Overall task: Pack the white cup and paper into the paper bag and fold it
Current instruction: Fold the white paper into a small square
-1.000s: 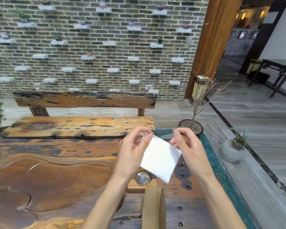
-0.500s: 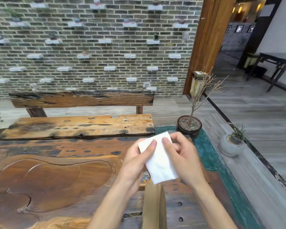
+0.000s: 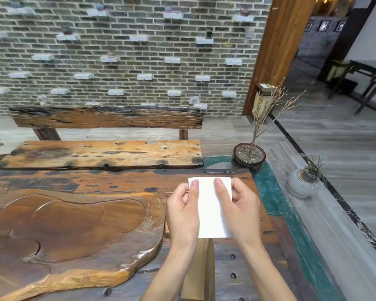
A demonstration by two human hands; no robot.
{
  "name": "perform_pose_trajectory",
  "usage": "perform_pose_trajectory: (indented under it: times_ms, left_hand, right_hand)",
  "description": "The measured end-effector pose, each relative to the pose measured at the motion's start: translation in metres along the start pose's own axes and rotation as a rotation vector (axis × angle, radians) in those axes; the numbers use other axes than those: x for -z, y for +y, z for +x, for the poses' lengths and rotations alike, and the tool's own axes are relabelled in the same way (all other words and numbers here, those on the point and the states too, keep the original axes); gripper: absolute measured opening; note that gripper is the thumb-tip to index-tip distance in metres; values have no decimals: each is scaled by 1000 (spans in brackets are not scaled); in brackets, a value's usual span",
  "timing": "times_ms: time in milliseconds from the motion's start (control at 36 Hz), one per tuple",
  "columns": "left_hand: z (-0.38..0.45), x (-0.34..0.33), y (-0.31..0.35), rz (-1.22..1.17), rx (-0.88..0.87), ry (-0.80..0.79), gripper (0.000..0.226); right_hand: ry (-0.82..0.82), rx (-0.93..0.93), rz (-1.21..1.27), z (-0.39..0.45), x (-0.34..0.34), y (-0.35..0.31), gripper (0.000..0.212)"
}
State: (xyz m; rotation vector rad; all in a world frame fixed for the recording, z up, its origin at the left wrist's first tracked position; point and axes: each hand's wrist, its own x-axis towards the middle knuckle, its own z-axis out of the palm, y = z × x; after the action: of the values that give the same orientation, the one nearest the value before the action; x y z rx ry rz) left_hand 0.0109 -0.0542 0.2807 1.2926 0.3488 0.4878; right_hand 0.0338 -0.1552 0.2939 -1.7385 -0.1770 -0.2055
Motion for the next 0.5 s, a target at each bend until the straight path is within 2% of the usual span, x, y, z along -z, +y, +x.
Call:
perform_pose_trajectory:
  times_ms: [56, 111, 167, 250, 500]
  left_hand:
    - [0, 0, 1, 1, -8, -10, 37]
    - [1, 1, 2, 20, -14, -30, 36]
    - [2, 2, 2, 67, -15, -62, 32]
    - [2, 5, 1, 142, -31, -102, 29]
    - [13, 18, -17, 336, -49, -90, 33]
  right_hand:
    - [-134, -224, 258, 3, 3, -6, 25]
    - [-324, -518, 539, 7, 8, -10, 32]
    - [-469, -685, 690, 9, 13, -10, 39]
    - [-533, -728, 760, 10, 15, -4, 37]
    - [-499, -735, 731, 12, 16, 17, 35]
